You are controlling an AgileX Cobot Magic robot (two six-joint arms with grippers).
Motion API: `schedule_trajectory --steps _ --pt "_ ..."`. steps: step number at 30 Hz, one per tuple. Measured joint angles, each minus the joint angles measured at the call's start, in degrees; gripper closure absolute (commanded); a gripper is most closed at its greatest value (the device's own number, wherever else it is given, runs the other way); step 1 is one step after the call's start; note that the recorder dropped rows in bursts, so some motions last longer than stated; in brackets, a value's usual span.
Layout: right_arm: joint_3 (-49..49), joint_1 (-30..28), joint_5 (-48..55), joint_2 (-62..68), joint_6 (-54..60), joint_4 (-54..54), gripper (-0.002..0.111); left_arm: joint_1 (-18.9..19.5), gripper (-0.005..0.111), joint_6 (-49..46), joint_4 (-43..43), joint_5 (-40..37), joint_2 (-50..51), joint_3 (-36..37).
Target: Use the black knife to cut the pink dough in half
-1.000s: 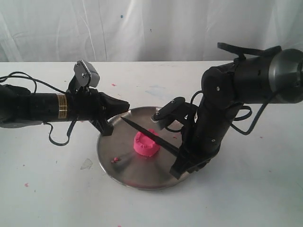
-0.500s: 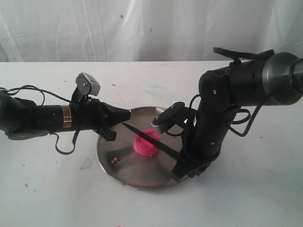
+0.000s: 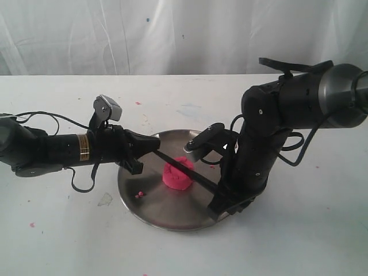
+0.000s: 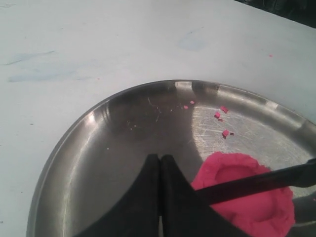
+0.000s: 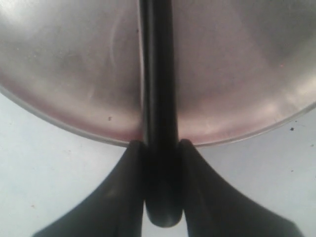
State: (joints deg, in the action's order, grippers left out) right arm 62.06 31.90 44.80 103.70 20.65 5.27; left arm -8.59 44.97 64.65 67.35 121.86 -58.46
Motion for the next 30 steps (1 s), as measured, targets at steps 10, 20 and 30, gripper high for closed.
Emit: schedule_trajectory --steps 10,20,30 --pt "0.00 0.00 0.00 0.00 0.00 0.00 0.108 0.00 0.107 0.00 -0.73 -2.16 1.17 -0.46" --pt "0.00 0.00 0.00 0.00 0.00 0.00 0.108 0.00 0.107 0.00 -0.85 -2.63 1.20 -0.46" --pt "0.00 0.10 0.00 0.00 -0.03 0.00 0.108 0.00 0.107 0.00 -1.44 -2.41 1.43 -0.46"
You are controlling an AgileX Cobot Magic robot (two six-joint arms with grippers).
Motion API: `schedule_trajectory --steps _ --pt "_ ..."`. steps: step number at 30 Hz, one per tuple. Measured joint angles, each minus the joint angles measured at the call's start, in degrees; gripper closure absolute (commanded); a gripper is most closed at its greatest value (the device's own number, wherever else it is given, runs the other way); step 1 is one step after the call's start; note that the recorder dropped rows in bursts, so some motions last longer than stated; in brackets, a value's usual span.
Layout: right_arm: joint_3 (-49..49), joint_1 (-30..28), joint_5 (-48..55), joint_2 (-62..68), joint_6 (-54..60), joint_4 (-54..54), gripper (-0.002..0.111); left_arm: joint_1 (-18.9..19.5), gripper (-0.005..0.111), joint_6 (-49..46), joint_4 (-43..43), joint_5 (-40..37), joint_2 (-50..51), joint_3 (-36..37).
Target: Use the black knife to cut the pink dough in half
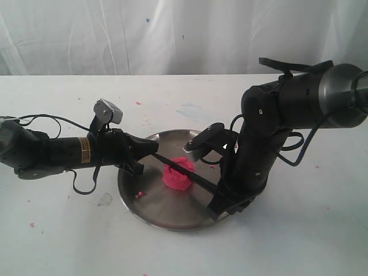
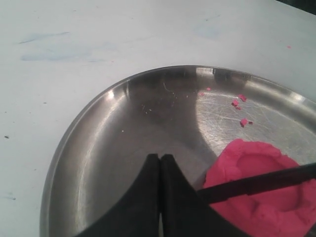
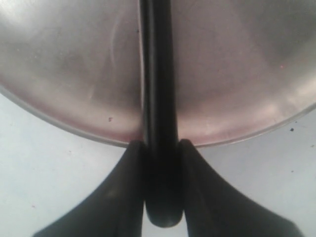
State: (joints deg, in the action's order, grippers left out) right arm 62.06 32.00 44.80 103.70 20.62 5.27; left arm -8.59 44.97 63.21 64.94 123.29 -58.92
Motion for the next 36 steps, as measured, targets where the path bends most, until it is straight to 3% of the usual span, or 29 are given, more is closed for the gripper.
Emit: schedule_trajectory --steps 36 --pt "0.00 0.00 -0.54 0.00 0.00 0.13 0.108 0.00 0.107 0.24 1.21 -9.13 -0.21 -0.32"
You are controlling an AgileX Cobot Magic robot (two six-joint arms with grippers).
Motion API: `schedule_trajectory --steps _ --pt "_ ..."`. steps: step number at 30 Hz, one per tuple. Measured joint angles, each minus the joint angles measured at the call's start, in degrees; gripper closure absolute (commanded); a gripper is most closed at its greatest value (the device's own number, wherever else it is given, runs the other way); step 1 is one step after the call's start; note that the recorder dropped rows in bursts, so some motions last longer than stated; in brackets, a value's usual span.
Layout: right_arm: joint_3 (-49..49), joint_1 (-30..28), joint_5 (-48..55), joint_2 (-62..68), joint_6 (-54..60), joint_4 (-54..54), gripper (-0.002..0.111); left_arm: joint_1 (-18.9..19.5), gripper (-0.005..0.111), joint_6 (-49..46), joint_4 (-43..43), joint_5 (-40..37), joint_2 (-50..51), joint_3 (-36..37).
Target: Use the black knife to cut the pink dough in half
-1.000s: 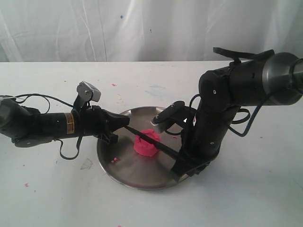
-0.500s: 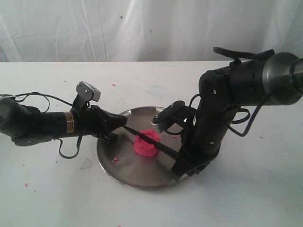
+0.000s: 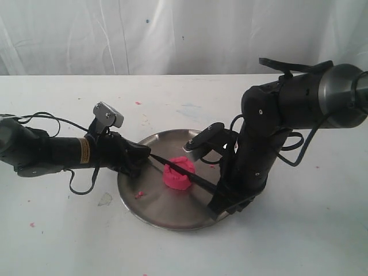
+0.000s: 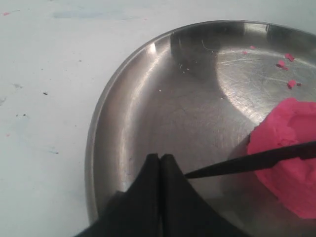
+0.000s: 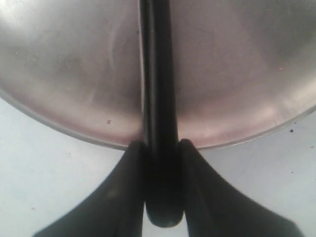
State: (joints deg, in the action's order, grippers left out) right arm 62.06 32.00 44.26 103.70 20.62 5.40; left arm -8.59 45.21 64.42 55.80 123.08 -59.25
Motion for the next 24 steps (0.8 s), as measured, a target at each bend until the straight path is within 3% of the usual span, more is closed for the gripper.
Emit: schedule_trajectory --steps 13,21,24 --pt "0.00 0.00 0.13 0.00 -0.33 0.93 0.108 0.80 0.107 -5.05 -1.28 6.45 -4.28 0.12" --pt "0.00 0.00 -0.55 0.00 -0.39 2.03 0.108 0.58 0.107 -7.72 0.00 -8.40 -4.54 0.20" --pt "0.00 0.00 -0.57 0.00 -0.39 2.16 0.108 0.48 0.107 -8.46 -0.15 -8.39 -4.64 0.20"
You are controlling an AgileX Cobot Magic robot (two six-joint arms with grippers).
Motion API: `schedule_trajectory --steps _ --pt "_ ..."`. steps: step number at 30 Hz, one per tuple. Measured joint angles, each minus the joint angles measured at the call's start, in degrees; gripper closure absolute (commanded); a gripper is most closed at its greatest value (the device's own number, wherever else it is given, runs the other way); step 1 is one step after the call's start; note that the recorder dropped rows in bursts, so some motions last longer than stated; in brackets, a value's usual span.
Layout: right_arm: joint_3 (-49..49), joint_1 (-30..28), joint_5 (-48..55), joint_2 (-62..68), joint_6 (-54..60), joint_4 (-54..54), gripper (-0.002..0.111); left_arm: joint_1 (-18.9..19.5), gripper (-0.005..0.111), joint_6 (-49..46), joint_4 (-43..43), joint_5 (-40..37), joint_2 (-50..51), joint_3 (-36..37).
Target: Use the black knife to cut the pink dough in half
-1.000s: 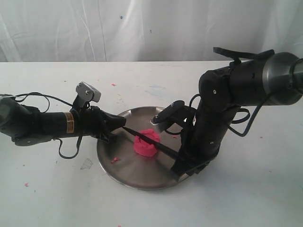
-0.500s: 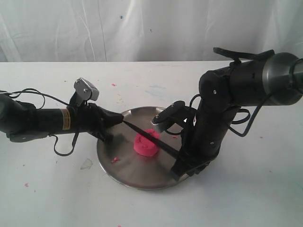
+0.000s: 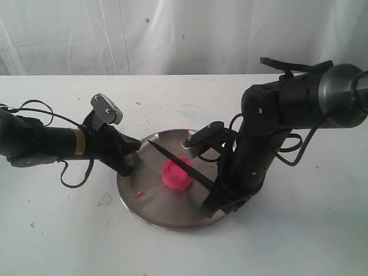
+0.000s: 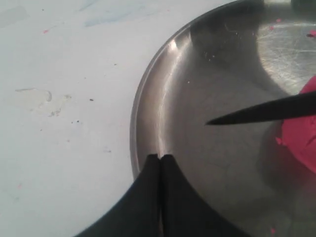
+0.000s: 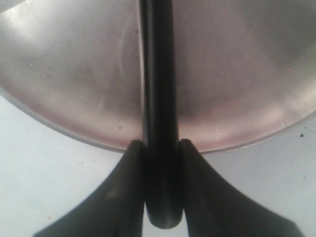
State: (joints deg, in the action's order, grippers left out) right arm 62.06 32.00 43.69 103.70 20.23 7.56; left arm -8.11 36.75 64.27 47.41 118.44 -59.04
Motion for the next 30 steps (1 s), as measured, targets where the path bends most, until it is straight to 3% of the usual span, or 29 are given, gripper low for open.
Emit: schedule_trajectory --steps 7,15,21,30 --pt "0.00 0.00 0.00 0.00 0.00 0.24 0.108 0.00 0.107 -1.08 -4.03 10.16 -1.84 0.00" --pt "0.00 0.00 0.10 0.00 0.00 0.24 0.108 -0.78 0.107 -1.08 -4.40 15.33 -3.75 0.00" --pt "0.00 0.00 0.10 0.00 0.00 0.24 0.108 -3.31 0.107 -1.08 -4.16 14.75 -1.16 0.00" --pt "0.00 0.00 0.21 0.00 0.00 0.24 0.108 -3.74 0.107 -1.08 -3.96 2.39 0.06 0.00"
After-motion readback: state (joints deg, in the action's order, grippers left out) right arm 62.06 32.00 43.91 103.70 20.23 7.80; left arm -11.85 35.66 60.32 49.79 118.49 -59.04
